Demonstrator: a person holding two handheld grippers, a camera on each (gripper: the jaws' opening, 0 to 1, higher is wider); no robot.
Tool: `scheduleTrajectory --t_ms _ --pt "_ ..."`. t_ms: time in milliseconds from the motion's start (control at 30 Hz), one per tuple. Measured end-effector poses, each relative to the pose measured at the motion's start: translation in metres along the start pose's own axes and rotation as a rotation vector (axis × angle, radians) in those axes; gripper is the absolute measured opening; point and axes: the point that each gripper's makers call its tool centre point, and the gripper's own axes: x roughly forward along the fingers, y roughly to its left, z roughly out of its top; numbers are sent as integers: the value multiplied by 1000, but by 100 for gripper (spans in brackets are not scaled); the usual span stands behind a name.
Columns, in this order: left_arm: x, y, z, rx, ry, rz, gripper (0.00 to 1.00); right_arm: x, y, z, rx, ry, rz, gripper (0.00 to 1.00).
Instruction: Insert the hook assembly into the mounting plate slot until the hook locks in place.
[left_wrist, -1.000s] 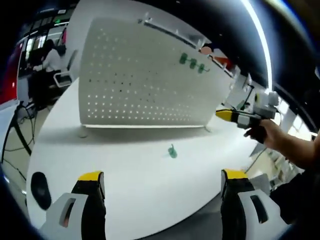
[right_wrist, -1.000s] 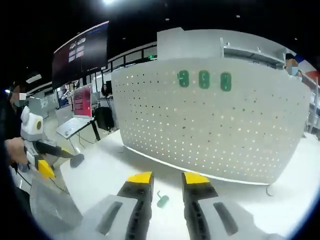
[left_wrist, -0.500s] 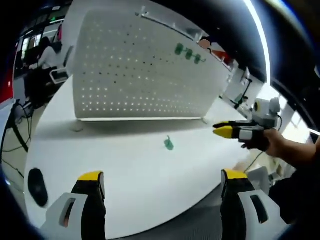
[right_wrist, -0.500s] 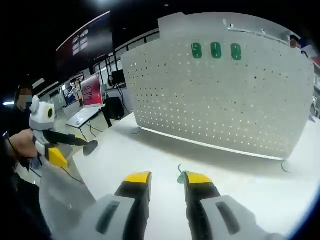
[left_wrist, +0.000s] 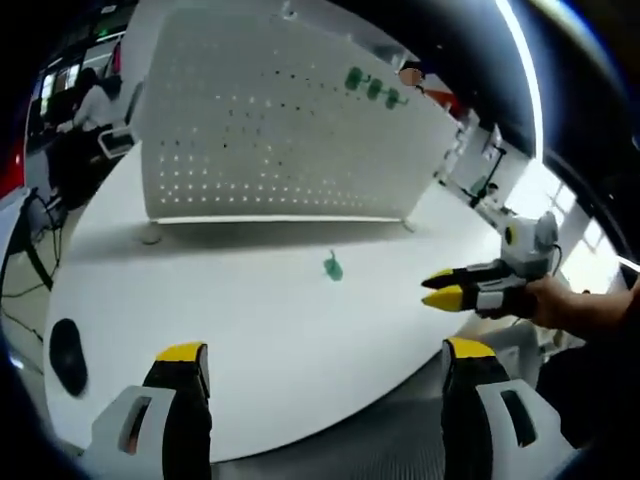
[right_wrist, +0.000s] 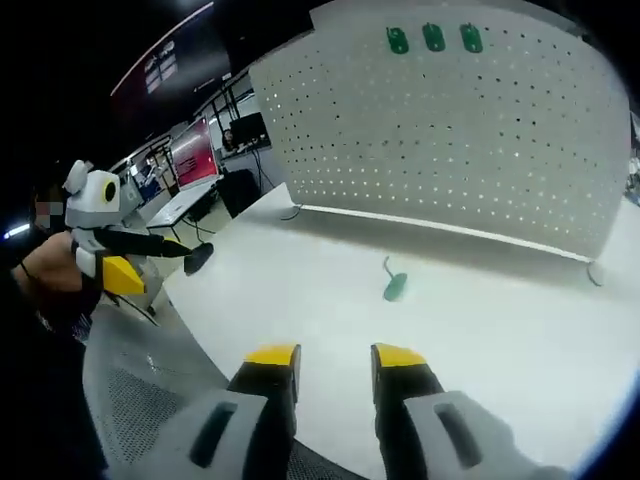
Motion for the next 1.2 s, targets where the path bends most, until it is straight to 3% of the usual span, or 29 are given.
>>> scheduleTrajectory --t_ms 233,433,800,1200 --pt "-1 -6 -1 -10 -3 -3 98 6 0 -9 -10 41 26 26" --pt "-2 -2 -8 -20 16 15 97 25 -7 -9 -39 64 37 24" --pt "3 1 -11 -45 32 23 97 71 -24 19 -88 70 39 24" --pt "8 4 -19 -72 55 34 96 117 -59 32 -152 91 -39 19"
